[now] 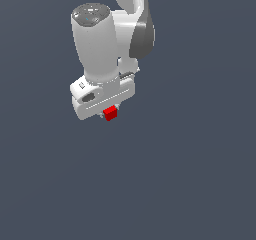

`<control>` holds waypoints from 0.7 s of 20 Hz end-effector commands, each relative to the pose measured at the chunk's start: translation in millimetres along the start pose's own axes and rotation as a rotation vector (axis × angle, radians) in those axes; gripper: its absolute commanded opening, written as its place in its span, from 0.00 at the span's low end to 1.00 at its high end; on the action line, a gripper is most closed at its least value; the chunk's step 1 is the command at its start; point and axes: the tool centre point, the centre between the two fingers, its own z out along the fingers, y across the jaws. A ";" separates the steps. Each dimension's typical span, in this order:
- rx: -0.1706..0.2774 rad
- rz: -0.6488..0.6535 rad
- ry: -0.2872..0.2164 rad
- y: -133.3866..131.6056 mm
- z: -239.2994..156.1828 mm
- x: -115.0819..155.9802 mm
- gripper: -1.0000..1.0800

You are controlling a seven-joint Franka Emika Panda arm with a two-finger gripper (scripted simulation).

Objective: Pick up the red cube and move it to a goal position.

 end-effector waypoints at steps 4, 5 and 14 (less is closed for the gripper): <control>0.000 0.000 0.001 -8.8 -65.7 -18.6 0.00; 0.001 -0.001 0.001 -10.3 -77.4 -21.8 0.00; 0.001 -0.001 0.002 -21.2 -175.5 -47.8 0.00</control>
